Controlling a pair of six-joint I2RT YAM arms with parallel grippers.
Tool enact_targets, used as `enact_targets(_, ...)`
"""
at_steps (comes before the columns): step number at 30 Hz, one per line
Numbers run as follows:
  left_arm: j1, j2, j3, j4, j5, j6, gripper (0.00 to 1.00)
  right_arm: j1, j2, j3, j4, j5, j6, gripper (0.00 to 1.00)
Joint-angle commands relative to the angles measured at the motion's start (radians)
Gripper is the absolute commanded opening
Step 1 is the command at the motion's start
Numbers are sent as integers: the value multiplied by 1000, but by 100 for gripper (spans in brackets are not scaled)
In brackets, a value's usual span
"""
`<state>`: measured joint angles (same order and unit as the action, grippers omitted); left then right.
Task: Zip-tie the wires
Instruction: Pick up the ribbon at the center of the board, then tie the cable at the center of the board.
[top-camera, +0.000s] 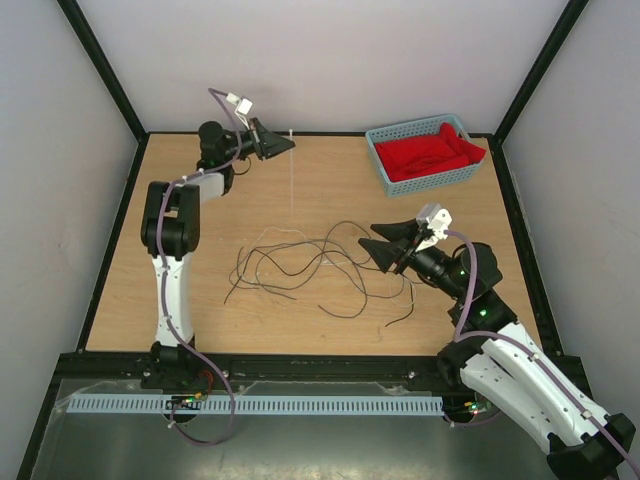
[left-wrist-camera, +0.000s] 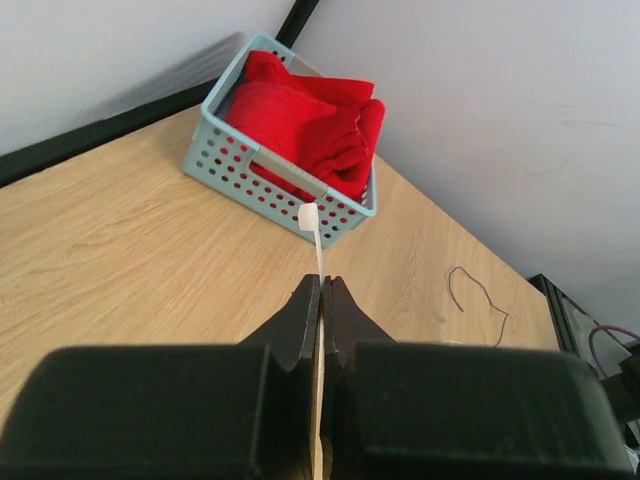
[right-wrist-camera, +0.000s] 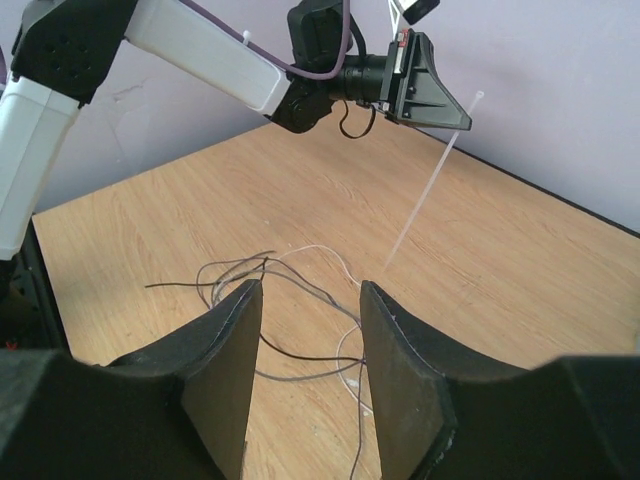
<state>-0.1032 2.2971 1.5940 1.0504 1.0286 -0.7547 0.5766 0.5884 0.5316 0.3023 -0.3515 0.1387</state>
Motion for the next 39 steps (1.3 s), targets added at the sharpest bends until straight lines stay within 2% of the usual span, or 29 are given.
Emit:
enact_targets(1,7,49,48,20,14,41,0,3,-12,-3,-20,9,-41,54)
enact_targets(5,2,40,-26,16,14,64,0,5,-5,-9,-19,8,-43,54)
enact_targets(14,-47,-100,-309,33,-24,168,0,4,16,-48,12,-29,-93,53)
enact_targets(20,-91,-160,-439,50,-42,200,0,5,22,-131,108,-57,-81,46)
enact_targets(26,-114,-207,-527,57,-51,215,0,6,22,-195,137,-63,-92,43)
enact_targets(29,-124,-231,-570,57,-60,230,0,15,23,-255,208,-65,-88,42)
enact_targets(32,-132,-240,-607,58,-71,233,0,55,50,-303,313,-39,-114,42)
enact_targets(39,-144,-255,-679,69,-62,225,0,225,172,-343,405,92,-299,42)
